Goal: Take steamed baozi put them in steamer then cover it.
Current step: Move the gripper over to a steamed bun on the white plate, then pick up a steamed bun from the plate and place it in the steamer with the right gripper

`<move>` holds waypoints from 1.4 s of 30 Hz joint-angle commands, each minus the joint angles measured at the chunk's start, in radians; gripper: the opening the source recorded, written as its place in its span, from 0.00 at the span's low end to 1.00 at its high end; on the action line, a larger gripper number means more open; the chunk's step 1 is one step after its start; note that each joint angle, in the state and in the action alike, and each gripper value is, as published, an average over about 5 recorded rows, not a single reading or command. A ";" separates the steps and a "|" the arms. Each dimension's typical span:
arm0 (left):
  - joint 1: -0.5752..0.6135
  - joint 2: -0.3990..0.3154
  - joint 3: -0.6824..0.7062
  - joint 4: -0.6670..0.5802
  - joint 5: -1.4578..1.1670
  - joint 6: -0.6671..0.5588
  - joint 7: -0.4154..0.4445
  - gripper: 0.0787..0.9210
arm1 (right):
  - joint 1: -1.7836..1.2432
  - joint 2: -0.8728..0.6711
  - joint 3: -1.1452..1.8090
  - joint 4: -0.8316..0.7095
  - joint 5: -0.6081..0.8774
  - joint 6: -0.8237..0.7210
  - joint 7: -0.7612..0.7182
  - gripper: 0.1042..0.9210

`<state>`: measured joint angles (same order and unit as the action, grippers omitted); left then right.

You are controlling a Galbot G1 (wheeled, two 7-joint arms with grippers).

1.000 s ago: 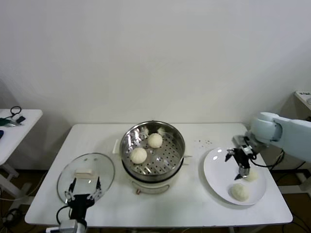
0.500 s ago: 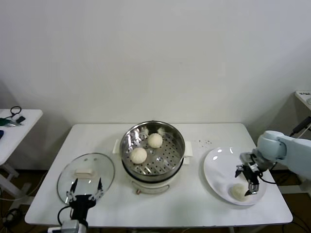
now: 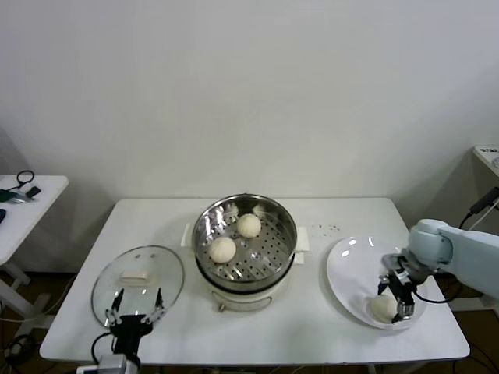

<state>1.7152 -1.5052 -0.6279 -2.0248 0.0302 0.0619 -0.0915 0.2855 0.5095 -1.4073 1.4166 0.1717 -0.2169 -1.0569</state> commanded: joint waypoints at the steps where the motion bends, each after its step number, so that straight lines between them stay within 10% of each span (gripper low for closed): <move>1: 0.002 0.000 0.001 0.000 0.002 -0.001 -0.001 0.88 | 0.008 0.008 -0.013 -0.008 0.001 0.000 -0.002 0.72; 15: 0.016 0.010 -0.001 -0.004 0.001 -0.007 0.001 0.88 | 0.236 0.071 -0.097 -0.007 -0.034 0.174 -0.039 0.65; 42: 0.066 0.018 -0.006 -0.045 0.025 -0.011 0.022 0.88 | 0.566 0.669 -0.031 0.077 -0.172 0.667 -0.134 0.65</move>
<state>1.7693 -1.4912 -0.6292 -2.0666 0.0512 0.0537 -0.0707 0.8398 0.9622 -1.5113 1.4787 0.0406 0.3415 -1.1694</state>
